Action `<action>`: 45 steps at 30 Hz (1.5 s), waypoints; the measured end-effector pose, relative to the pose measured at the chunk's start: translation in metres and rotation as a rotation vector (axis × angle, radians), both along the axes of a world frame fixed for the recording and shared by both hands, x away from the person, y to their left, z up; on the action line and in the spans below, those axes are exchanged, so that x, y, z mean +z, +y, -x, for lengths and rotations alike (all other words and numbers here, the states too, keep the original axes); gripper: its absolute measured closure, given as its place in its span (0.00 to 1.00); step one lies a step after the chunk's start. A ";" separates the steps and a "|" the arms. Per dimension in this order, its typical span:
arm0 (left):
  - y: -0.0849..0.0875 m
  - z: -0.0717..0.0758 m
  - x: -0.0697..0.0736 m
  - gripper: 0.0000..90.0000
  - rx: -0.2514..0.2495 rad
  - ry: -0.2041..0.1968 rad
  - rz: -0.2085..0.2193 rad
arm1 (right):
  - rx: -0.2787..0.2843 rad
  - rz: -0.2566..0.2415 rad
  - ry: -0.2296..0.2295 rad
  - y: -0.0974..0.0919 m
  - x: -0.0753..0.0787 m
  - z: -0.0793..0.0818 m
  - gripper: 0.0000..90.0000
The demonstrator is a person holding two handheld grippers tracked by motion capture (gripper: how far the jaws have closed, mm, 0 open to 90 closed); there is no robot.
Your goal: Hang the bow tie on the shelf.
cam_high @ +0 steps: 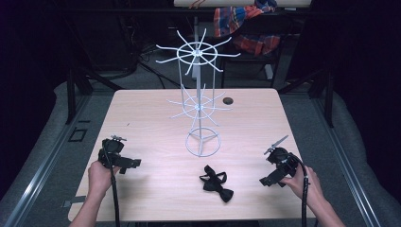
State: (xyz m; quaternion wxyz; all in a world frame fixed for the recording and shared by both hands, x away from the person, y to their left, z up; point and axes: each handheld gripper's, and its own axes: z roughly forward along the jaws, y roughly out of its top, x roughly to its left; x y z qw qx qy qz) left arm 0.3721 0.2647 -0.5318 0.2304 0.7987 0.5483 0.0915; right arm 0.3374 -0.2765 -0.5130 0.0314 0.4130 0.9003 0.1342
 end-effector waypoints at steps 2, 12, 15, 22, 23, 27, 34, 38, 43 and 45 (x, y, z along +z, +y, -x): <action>-0.001 0.000 -0.001 0.00 0.004 0.001 -0.004 | 0.007 0.012 0.002 0.001 0.000 0.000 0.00; -0.004 -0.002 -0.002 0.00 -0.006 0.003 -0.017 | 0.008 -0.017 0.004 0.003 -0.001 0.000 0.00; -0.005 -0.003 -0.002 0.00 -0.008 0.007 -0.021 | 0.015 -0.021 0.007 0.003 0.001 0.001 0.00; -0.005 -0.003 -0.002 0.00 -0.013 0.004 -0.023 | 0.016 -0.039 -0.006 0.009 0.000 0.003 0.00; -0.005 -0.003 -0.002 0.00 -0.013 0.004 -0.023 | 0.016 -0.039 -0.006 0.009 0.000 0.003 0.00; -0.004 -0.003 -0.002 0.00 -0.010 0.006 -0.023 | 0.013 -0.045 -0.029 0.012 0.003 0.003 0.00; -0.004 -0.005 -0.002 0.00 -0.022 0.007 -0.026 | 0.007 -0.081 -0.038 0.014 0.004 0.004 0.00; -0.005 -0.005 -0.002 0.00 -0.031 0.008 -0.023 | 0.019 -0.105 -0.043 0.019 0.006 0.006 0.00; -0.002 -0.005 -0.001 0.00 -0.027 -0.001 -0.018 | 0.039 -0.111 -0.040 0.029 0.007 0.007 0.00; -0.001 -0.005 0.000 0.00 -0.023 -0.002 -0.011 | 0.038 -0.131 -0.041 0.033 0.006 0.008 0.00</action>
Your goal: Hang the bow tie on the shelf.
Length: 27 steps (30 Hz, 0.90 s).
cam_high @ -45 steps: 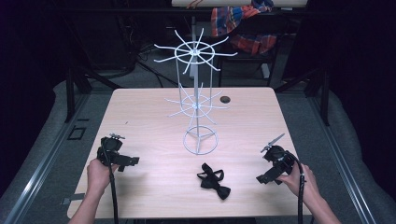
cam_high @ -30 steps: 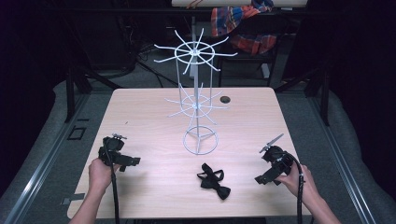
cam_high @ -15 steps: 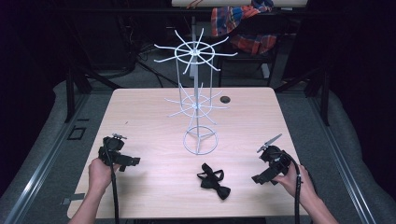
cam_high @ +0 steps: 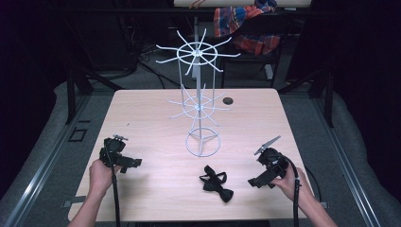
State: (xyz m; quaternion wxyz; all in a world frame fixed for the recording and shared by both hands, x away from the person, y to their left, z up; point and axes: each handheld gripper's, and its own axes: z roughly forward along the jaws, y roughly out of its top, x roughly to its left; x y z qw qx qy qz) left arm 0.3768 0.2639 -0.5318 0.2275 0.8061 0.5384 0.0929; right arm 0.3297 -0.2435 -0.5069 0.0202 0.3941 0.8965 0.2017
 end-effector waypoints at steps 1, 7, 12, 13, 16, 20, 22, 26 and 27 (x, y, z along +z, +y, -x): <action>0.000 0.000 0.000 0.00 0.000 0.000 0.002 | 0.014 0.016 0.003 0.002 0.001 0.000 0.00; 0.001 0.001 0.000 0.00 -0.005 0.005 0.009 | 0.042 0.009 0.009 0.012 0.002 0.001 0.00; 0.001 0.001 0.001 0.00 -0.007 0.003 0.013 | 0.062 -0.009 0.004 0.025 0.005 0.002 0.00; 0.001 0.001 0.001 0.00 -0.007 0.004 0.014 | 0.071 -0.011 0.002 0.028 0.006 0.002 0.00; 0.000 0.001 0.001 0.00 -0.008 0.002 0.012 | 0.088 -0.019 -0.008 0.038 0.008 0.001 0.00; 0.001 0.001 0.001 0.00 -0.005 0.005 0.012 | 0.115 -0.027 -0.011 0.051 0.009 0.000 0.00; 0.001 0.001 0.001 0.00 -0.004 0.005 0.012 | 0.134 -0.012 -0.010 0.057 0.009 0.000 0.00; 0.001 0.001 0.001 0.00 -0.002 0.005 0.012 | 0.154 0.001 0.000 0.064 0.009 0.000 0.01; 0.000 0.001 0.000 0.00 -0.001 0.005 0.012 | 0.166 0.006 -0.002 0.067 0.008 0.000 0.04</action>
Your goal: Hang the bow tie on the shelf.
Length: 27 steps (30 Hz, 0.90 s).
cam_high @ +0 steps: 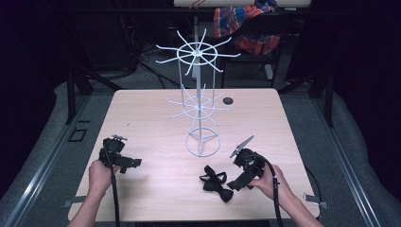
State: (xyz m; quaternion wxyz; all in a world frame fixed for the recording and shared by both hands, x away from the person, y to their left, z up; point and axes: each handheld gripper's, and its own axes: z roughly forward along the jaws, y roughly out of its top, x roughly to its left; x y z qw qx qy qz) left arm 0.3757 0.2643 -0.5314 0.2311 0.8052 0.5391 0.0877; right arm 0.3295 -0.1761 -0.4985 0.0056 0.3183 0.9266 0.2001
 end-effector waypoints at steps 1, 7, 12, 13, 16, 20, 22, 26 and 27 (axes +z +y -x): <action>0.000 0.000 0.000 0.00 0.000 0.000 -0.001 | 0.006 0.007 -0.001 0.002 0.000 0.000 0.05; 0.000 0.000 0.000 0.00 -0.002 0.001 0.000 | 0.009 -0.006 -0.008 0.014 0.002 -0.001 0.15; 0.000 0.000 0.000 0.00 -0.004 -0.001 0.000 | 0.026 -0.014 -0.014 0.027 0.003 -0.002 0.19; 0.000 0.000 0.000 0.00 -0.004 -0.001 0.001 | 0.032 -0.006 -0.016 0.030 0.003 -0.002 0.20; 0.000 0.000 0.000 0.00 -0.006 0.001 -0.001 | 0.039 -0.022 -0.023 0.036 0.004 -0.002 0.29; -0.001 0.000 0.000 0.00 -0.005 0.002 0.000 | 0.029 -0.022 -0.034 0.045 0.005 -0.002 0.42; -0.001 0.000 0.000 0.00 -0.005 0.002 -0.001 | 0.038 -0.030 -0.040 0.051 0.005 -0.002 0.46; -0.001 0.000 0.000 0.00 -0.006 0.004 -0.002 | 0.055 -0.012 -0.050 0.065 0.004 -0.002 0.56; -0.001 0.000 -0.001 0.00 -0.006 0.005 -0.001 | 0.053 -0.008 -0.049 0.069 0.003 -0.001 0.57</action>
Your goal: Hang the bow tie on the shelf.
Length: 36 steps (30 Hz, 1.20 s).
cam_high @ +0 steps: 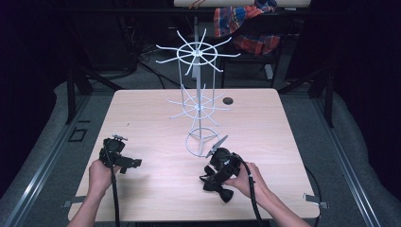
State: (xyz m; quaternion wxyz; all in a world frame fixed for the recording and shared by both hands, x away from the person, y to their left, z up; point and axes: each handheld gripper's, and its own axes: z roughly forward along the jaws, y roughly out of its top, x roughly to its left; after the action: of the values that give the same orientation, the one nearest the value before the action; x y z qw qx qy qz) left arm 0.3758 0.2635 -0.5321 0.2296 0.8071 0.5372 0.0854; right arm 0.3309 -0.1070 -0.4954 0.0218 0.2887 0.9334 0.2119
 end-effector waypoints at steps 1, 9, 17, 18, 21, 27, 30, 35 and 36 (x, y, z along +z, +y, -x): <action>0.000 0.000 0.000 0.00 0.001 0.000 -0.002 | 0.006 0.016 0.002 0.003 -0.001 0.000 0.60; 0.000 0.000 0.000 0.00 -0.009 0.005 0.000 | 0.016 0.076 -0.008 0.009 -0.003 0.001 0.89; 0.000 0.000 0.000 0.00 -0.006 0.002 0.002 | 0.014 0.023 -0.018 0.002 0.004 0.002 0.99; 0.000 0.000 0.000 0.00 -0.007 0.002 0.002 | 0.012 0.009 -0.021 0.001 0.005 0.002 0.99; 0.000 0.000 0.000 0.00 -0.010 0.001 -0.004 | 0.016 -0.007 -0.018 -0.002 0.009 0.003 0.99; 0.000 0.000 0.000 0.00 -0.008 0.004 -0.002 | 0.014 -0.039 -0.017 -0.011 0.013 0.001 0.99; 0.000 0.000 0.000 0.00 -0.009 0.005 -0.004 | 0.005 -0.055 -0.034 -0.018 0.021 0.001 0.99; 0.000 0.000 0.000 0.00 -0.014 0.006 -0.010 | 0.000 -0.069 -0.045 -0.026 0.030 0.000 0.99; 0.000 0.000 0.000 0.00 -0.012 0.006 -0.010 | -0.010 -0.084 -0.051 -0.027 0.031 0.001 0.99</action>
State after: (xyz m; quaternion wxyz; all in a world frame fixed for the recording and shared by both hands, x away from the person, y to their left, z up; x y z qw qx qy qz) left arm 0.3761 0.2635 -0.5320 0.2247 0.8116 0.5327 0.0844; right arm 0.3299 -0.1336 -0.4645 0.0346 0.2887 0.9213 0.2581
